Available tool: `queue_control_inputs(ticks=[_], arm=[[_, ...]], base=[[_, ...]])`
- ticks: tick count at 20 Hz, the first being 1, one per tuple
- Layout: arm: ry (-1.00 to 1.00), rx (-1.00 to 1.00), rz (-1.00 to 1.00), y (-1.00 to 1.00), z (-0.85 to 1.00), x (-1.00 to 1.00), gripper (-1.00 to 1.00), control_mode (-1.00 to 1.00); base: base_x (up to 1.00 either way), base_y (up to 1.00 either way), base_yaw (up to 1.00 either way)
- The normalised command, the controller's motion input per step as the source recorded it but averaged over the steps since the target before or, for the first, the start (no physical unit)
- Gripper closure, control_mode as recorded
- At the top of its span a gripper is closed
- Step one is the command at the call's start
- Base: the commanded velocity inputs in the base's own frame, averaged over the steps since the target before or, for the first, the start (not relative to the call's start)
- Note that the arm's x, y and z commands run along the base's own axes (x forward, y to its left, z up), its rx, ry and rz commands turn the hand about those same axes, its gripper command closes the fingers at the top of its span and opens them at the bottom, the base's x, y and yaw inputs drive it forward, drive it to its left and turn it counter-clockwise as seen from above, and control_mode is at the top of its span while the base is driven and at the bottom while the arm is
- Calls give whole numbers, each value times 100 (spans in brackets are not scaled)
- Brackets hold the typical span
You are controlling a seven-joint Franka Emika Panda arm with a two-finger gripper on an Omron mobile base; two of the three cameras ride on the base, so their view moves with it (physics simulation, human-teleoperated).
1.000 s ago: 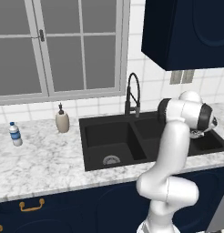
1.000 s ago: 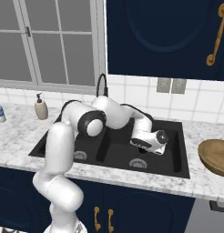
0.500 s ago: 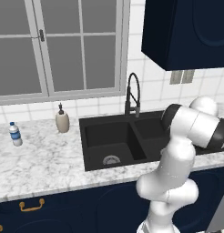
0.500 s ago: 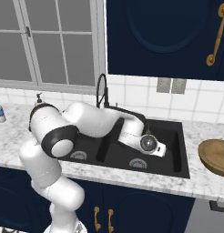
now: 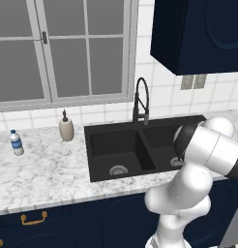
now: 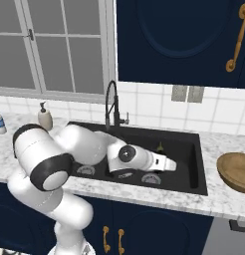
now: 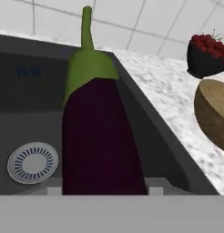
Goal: Pick the eggplant from the sink and place it in the bowl. Then pick the bowl and place it in the microwave. Then close the microwave door and press the start button.
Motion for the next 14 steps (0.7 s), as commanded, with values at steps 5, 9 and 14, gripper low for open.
queue_control_inputs(ticks=[5,9,14], arm=[[12,5,-12,-47,100,-28,100,-100],[6,35,-3,-35,100,-29,100,-100],[0,34,-2,-37,100,-27,100,-100]], base=[[0,0,0],[0,0,0],[0,0,0]])
